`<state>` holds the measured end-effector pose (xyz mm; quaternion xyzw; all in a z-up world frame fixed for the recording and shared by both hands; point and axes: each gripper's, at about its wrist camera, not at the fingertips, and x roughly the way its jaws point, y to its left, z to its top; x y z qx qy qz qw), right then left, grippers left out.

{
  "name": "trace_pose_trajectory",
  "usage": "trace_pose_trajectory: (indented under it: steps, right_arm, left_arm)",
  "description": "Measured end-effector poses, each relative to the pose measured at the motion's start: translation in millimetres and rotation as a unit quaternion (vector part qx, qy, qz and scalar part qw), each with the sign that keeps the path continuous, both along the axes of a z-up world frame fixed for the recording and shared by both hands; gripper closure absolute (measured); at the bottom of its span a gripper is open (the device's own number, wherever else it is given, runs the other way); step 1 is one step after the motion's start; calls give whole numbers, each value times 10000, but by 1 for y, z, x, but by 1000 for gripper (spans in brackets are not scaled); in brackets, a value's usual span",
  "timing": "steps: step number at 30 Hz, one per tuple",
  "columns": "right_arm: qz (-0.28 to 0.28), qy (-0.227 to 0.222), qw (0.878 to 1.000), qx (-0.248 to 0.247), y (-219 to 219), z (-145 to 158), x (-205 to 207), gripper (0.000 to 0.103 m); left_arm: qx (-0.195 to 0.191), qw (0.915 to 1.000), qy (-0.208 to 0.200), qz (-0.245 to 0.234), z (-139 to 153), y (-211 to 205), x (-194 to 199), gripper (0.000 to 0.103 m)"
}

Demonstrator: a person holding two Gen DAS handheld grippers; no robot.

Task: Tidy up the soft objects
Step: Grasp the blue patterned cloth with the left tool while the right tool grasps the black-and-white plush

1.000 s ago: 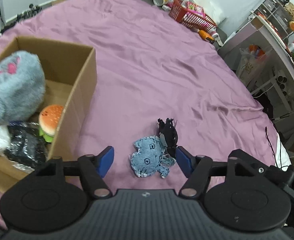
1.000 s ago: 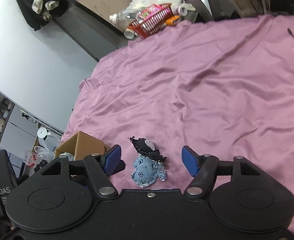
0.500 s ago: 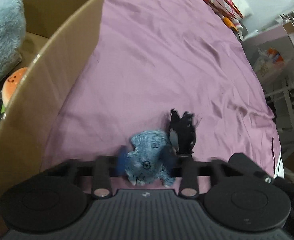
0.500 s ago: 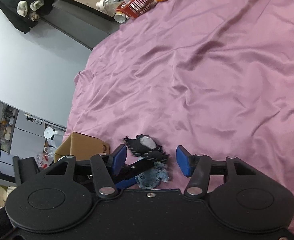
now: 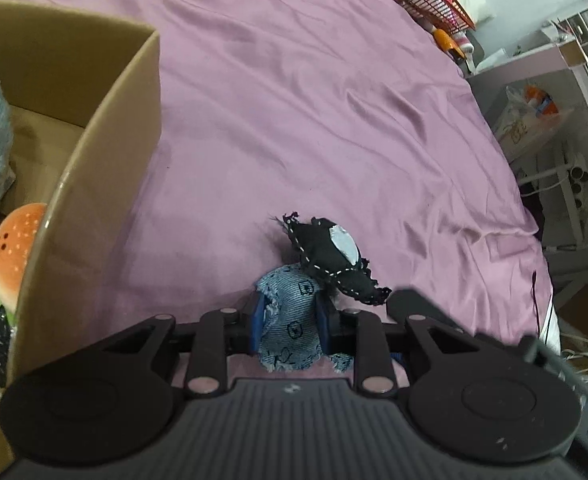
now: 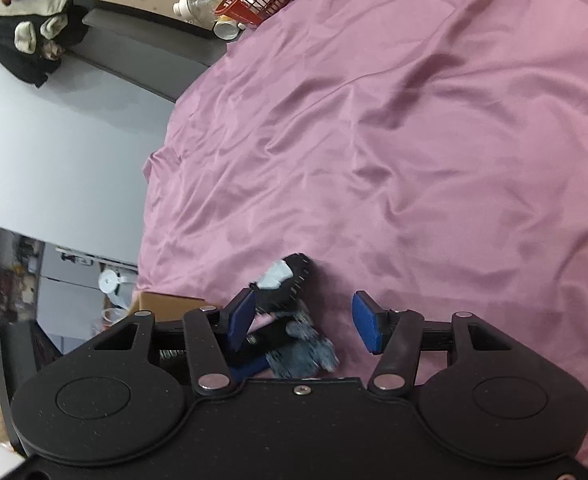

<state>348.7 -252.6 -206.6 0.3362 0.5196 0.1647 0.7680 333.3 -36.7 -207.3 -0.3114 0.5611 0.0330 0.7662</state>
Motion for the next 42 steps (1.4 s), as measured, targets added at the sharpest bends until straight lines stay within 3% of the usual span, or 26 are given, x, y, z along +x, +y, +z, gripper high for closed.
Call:
trace_pose_trajectory:
  steps: [4, 9, 12, 20, 37, 42]
  right_arm:
    - [-56, 165, 9998, 13, 6, -12, 6, 51]
    - [-55, 487, 9987, 155, 14, -30, 9, 83]
    - [-23, 324, 9994, 76, 13, -24, 5, 92]
    - [-178, 21, 9998, -64, 11, -4, -6, 94]
    - [-309, -757, 9960, -347, 2, 41, -28, 94]
    - [-290, -1066, 9917, -664, 5, 60, -40, 94]
  left_arm:
    - [30, 9998, 173, -51, -4, 2, -1, 78]
    - [82, 9997, 218, -59, -7, 2, 1, 78]
    - [94, 9997, 196, -98, -7, 2, 1, 78]
    - [63, 9999, -45, -93, 0, 6, -5, 78]
    - [381, 9957, -830, -123, 59, 22, -33, 78]
    - [405, 9948, -930, -18, 73, 31, -47, 78]
